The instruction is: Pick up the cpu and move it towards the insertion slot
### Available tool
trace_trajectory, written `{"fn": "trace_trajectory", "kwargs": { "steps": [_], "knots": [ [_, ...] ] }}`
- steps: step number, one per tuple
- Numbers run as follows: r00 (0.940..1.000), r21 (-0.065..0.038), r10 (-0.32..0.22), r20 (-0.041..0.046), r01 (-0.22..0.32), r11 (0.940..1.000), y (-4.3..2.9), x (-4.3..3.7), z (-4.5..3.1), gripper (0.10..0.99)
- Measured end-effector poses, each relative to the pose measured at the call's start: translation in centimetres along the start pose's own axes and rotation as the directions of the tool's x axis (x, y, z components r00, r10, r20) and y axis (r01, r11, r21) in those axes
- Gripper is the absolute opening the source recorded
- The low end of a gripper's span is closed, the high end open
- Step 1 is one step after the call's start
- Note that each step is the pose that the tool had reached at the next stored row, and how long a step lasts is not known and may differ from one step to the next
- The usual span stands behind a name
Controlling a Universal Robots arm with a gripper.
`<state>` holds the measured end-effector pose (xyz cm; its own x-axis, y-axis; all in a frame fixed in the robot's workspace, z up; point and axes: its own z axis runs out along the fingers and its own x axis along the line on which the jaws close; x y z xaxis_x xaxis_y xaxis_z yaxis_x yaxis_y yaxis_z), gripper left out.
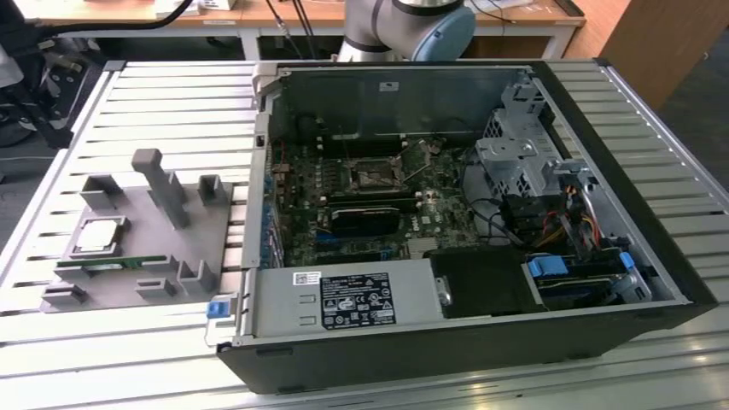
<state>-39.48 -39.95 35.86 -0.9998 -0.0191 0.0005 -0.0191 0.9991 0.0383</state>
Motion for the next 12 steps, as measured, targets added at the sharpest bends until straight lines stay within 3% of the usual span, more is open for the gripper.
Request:
{"fn": "trace_trajectory", "kwargs": {
  "steps": [7,12],
  "knots": [
    [1.0000,0.000,0.000,-0.0022,0.000,1.0000,-0.01,0.15,0.24,0.106],
    [1.0000,0.000,0.000,-0.0024,0.000,1.0000,0.00,0.69,0.50,0.106]
  ]
}}
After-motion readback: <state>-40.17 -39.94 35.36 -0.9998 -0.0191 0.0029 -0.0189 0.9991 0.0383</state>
